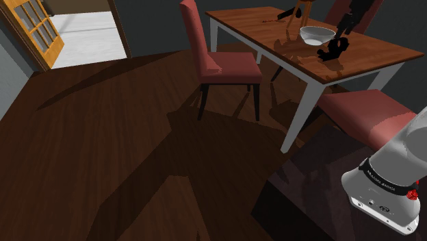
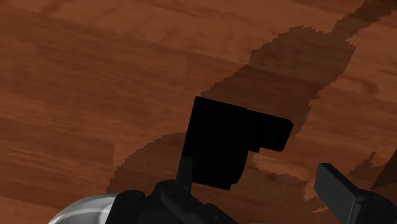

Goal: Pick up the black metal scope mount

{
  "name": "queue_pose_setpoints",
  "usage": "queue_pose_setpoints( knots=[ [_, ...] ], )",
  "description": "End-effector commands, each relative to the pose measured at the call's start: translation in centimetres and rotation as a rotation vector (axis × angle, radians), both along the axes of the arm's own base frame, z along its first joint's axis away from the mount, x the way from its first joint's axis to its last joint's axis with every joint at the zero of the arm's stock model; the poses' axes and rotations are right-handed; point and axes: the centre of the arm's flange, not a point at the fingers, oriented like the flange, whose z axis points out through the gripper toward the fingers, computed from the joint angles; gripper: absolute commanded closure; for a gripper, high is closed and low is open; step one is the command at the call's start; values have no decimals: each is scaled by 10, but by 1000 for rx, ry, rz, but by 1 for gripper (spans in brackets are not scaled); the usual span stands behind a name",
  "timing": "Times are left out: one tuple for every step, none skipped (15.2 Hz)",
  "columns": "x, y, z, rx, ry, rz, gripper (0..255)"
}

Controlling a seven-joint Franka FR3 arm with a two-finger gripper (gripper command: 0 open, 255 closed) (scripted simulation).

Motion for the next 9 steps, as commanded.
queue_pose_setpoints(
  knots=[
    [8, -25, -5, 2, -12, 11, 0],
    [11, -33, -6, 3, -14, 13, 0],
    [11, -33, -11, 3, -14, 13, 0],
    [11, -33, -16, 3, -14, 13, 0],
    [11, -33, -22, 3, -14, 13, 0],
    [11, -33, -27, 3, -14, 13, 0],
    [11, -33, -32, 3, -14, 13, 0],
    [11, -33, -37, 3, -14, 13, 0],
    [11, -33, -43, 3, -14, 13, 0]
  ],
)
